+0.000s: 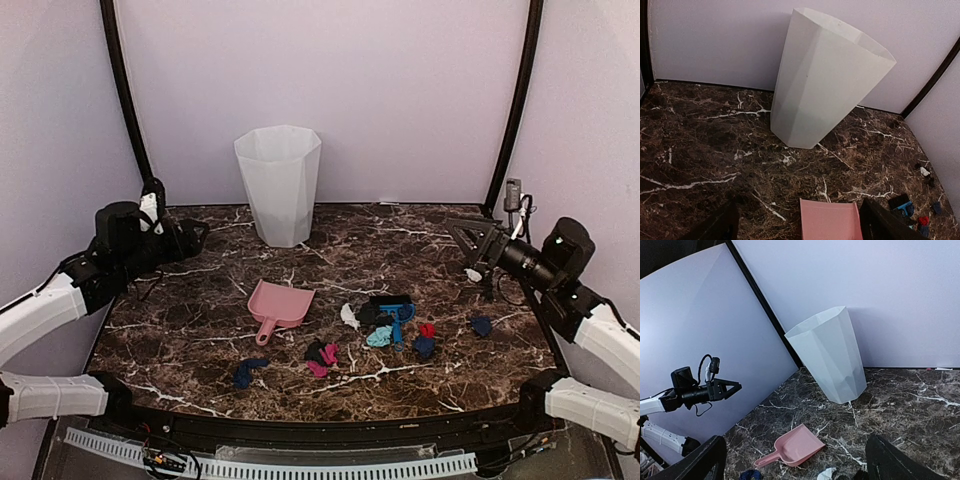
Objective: Sweep away the paper scraps from the table
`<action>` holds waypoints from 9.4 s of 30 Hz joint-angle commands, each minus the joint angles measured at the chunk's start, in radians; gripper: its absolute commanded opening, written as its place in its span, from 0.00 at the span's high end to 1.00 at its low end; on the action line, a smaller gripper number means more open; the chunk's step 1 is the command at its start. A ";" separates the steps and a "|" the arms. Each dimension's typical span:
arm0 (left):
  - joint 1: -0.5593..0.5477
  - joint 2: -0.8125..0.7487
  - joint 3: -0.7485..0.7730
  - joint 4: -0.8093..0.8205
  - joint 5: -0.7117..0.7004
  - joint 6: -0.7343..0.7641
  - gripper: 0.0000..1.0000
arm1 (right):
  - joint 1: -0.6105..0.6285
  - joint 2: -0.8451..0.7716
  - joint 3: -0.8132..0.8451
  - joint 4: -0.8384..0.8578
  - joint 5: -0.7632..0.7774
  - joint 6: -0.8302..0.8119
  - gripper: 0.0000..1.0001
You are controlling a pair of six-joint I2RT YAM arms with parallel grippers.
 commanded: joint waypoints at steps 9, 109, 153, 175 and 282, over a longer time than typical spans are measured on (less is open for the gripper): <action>-0.261 0.042 -0.152 0.170 0.003 -0.016 0.15 | 0.206 -0.023 0.067 -0.385 0.323 0.036 0.01; -0.367 0.445 0.157 0.588 0.665 -0.118 0.26 | 0.571 0.263 0.154 -0.227 0.429 0.069 0.90; -0.392 0.605 0.390 0.756 0.505 -0.314 1.00 | 0.598 0.308 0.144 0.198 0.565 -0.024 0.09; -0.392 0.635 0.351 1.257 0.493 -0.666 1.00 | 0.596 0.556 0.222 0.816 0.424 0.106 0.47; -0.624 0.201 -0.263 0.021 -0.161 -0.041 0.28 | 0.588 0.315 0.240 -0.337 0.841 -0.221 1.00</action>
